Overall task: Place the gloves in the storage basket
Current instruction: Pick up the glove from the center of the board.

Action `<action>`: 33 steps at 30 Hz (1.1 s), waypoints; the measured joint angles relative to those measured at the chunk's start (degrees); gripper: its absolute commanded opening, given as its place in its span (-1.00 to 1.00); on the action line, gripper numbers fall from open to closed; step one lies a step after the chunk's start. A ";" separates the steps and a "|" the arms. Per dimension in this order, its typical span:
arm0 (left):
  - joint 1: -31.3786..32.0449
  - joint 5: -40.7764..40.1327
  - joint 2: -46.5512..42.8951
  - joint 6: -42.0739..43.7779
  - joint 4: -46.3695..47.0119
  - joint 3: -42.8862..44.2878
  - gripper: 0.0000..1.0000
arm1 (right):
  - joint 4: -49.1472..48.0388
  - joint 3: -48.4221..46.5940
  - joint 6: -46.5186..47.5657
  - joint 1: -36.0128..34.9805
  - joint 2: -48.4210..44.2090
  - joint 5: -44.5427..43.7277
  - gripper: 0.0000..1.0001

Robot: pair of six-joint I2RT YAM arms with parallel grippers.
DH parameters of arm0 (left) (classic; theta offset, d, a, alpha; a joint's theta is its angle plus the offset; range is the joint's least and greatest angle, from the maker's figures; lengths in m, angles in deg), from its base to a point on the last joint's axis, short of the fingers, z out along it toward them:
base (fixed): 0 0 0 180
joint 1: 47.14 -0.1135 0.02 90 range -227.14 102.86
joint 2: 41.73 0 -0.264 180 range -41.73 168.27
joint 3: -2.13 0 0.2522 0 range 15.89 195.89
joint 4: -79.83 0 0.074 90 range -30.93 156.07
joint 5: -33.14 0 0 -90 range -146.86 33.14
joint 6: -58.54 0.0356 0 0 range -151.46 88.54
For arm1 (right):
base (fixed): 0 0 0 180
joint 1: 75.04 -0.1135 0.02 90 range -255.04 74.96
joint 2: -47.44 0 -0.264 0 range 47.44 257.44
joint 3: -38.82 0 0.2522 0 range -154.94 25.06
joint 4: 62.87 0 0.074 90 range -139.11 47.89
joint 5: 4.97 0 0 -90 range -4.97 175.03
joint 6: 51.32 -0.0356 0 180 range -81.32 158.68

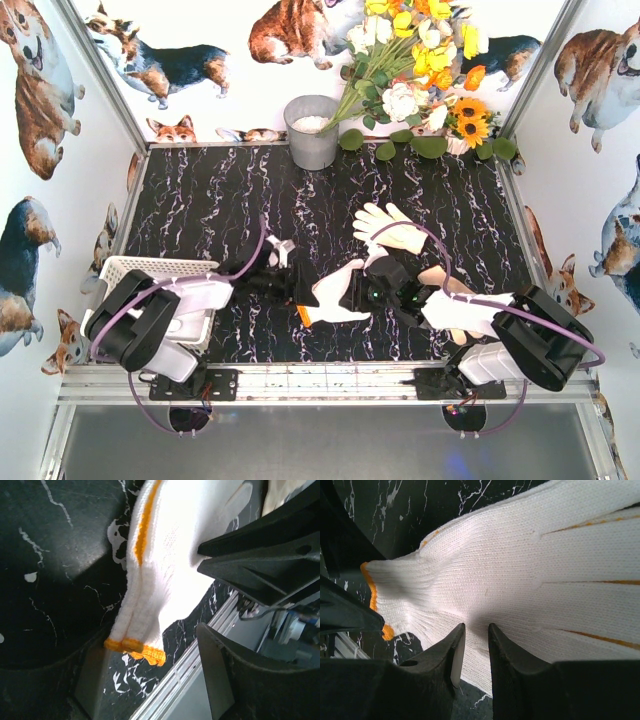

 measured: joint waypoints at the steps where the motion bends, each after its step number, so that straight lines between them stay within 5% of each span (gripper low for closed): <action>1: 0.00 -0.39 -0.42 -2.45 2.82 -1.55 0.21 | 0.00 0.00 -0.42 0.00 0.02 -0.22 -0.43; 10: 0.72 -7.43 -3.17 -20.70 21.00 -11.93 0.17 | -0.59 -0.92 -2.05 0.00 1.81 -0.87 -0.44; 22: 8.98 -19.63 -3.43 -30.71 26.25 -13.66 0.06 | -0.59 -1.68 -3.96 0.00 2.89 -1.95 -0.45; 33: 9.75 -26.56 -9.99 -33.03 21.81 -15.06 -0.73 | -0.52 -1.70 -4.39 0.00 2.91 -2.27 -0.46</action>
